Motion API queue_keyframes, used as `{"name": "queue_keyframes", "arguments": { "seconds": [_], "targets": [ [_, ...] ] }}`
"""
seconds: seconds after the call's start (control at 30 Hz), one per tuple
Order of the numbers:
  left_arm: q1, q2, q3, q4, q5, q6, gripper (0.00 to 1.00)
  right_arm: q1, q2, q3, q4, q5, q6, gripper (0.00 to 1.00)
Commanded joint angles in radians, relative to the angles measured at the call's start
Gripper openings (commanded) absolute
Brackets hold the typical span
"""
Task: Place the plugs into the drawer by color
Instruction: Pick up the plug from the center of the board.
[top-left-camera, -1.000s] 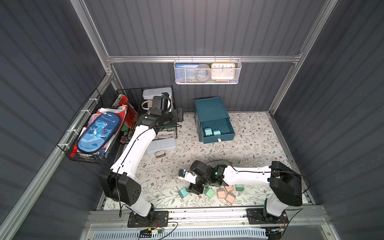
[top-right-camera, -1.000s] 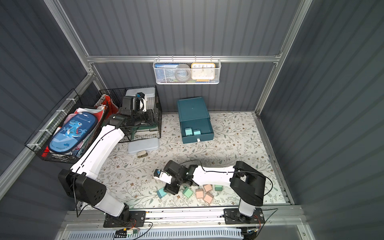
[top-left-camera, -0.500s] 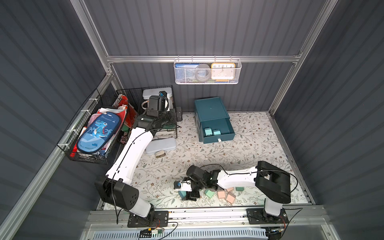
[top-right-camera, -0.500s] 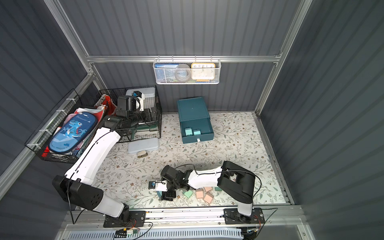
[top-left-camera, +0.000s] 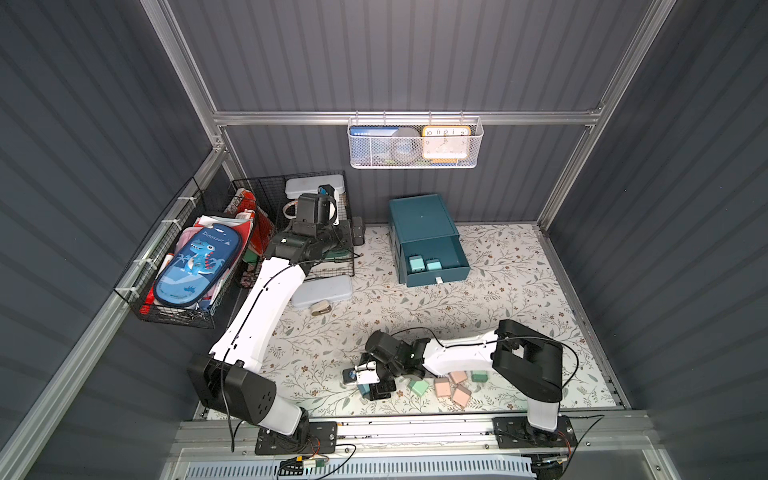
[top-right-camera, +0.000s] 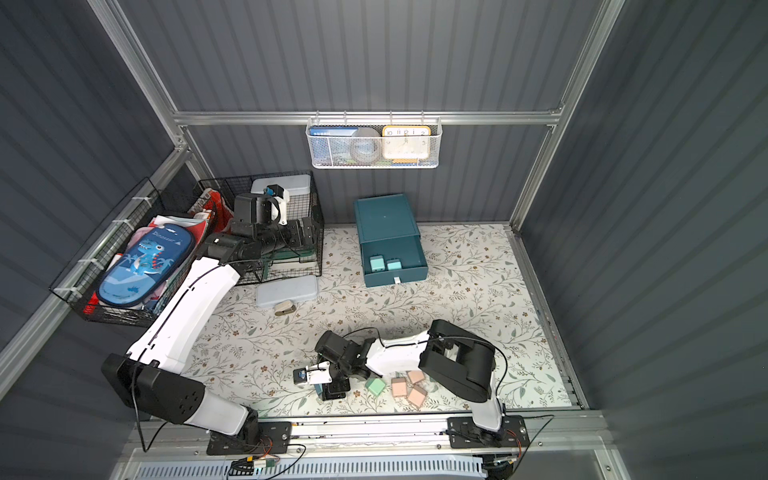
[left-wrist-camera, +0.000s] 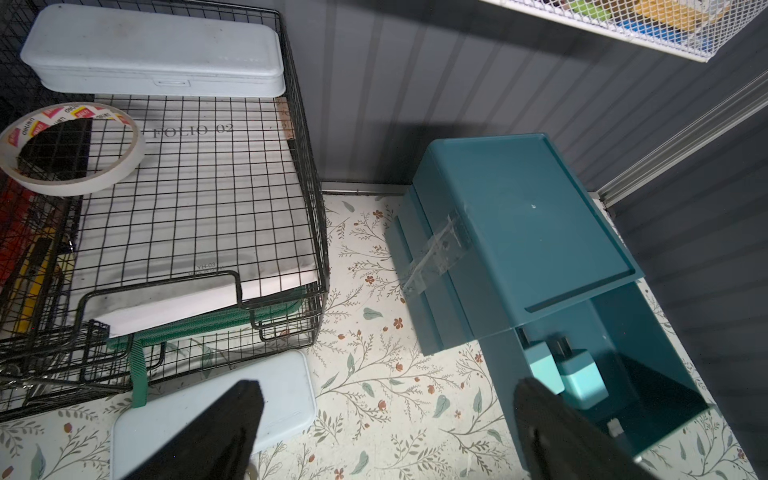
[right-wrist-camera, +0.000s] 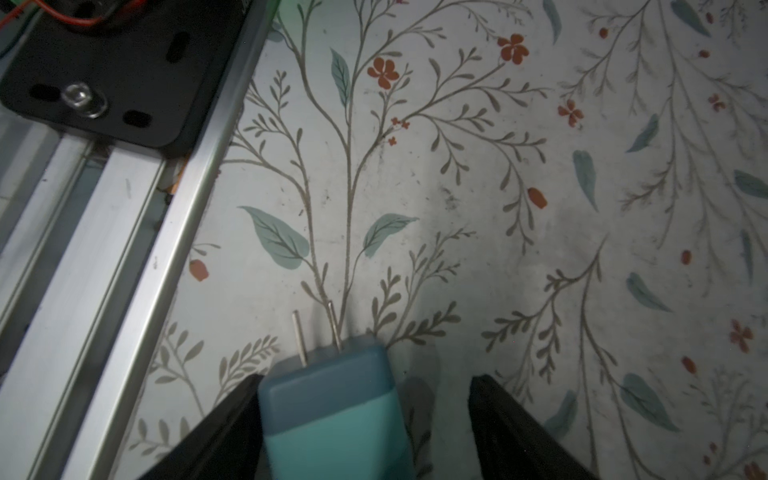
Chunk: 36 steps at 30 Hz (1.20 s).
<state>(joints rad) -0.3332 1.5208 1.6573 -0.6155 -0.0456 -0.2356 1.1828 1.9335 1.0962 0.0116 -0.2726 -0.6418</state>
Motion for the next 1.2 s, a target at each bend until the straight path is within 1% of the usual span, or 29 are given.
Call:
{"name": "queue_keyframes", "arguments": {
  "seconds": [0.0, 0.2, 0.4, 0.67, 0.73, 0.77, 0.87, 0.9, 0.97, 1.0, 1.07, 1.17],
  "targets": [
    [0.006, -0.032, 0.0, -0.028, 0.005, 0.018, 0.99, -0.001, 0.022, 0.041, -0.044, -0.01, -0.008, 0.77],
    [0.006, -0.037, -0.004, -0.021, 0.006, 0.018, 0.99, -0.045, 0.013, 0.044, -0.111, -0.05, 0.05, 0.65],
    [0.007, -0.036, -0.01, -0.016, 0.004, 0.015, 0.99, -0.045, 0.013, 0.014, -0.094, -0.058, 0.114, 0.59],
    [0.008, -0.02, -0.004, -0.024, -0.009, 0.019, 0.99, -0.042, -0.028, 0.002, -0.079, -0.064, 0.183, 0.4],
    [0.008, -0.011, 0.007, -0.027, -0.008, 0.019, 0.99, -0.041, -0.06, 0.001, -0.09, -0.035, 0.222, 0.35],
    [0.008, -0.006, 0.013, -0.028, -0.01, 0.019, 0.99, -0.04, -0.078, 0.006, -0.105, -0.013, 0.244, 0.34],
    [0.007, 0.018, 0.04, -0.029, -0.023, 0.036, 0.99, -0.042, -0.143, 0.061, -0.233, 0.134, 0.326, 0.34],
    [0.007, 0.035, 0.057, -0.02, -0.051, 0.04, 0.99, -0.044, -0.177, 0.069, -0.254, 0.186, 0.349, 0.34],
    [0.003, 0.081, 0.095, -0.024, -0.032, 0.035, 0.99, -0.054, -0.261, 0.064, -0.272, 0.283, 0.392, 0.33],
    [-0.002, 0.113, 0.12, -0.027, -0.027, 0.031, 0.99, -0.069, -0.309, 0.059, -0.279, 0.316, 0.418, 0.33],
    [-0.026, 0.179, 0.181, -0.035, -0.026, 0.031, 0.99, -0.111, -0.388, 0.067, -0.311, 0.401, 0.498, 0.27],
    [-0.057, 0.305, 0.338, -0.069, -0.024, 0.034, 0.99, -0.234, -0.479, 0.119, -0.407, 0.445, 0.61, 0.18]
  ]
}}
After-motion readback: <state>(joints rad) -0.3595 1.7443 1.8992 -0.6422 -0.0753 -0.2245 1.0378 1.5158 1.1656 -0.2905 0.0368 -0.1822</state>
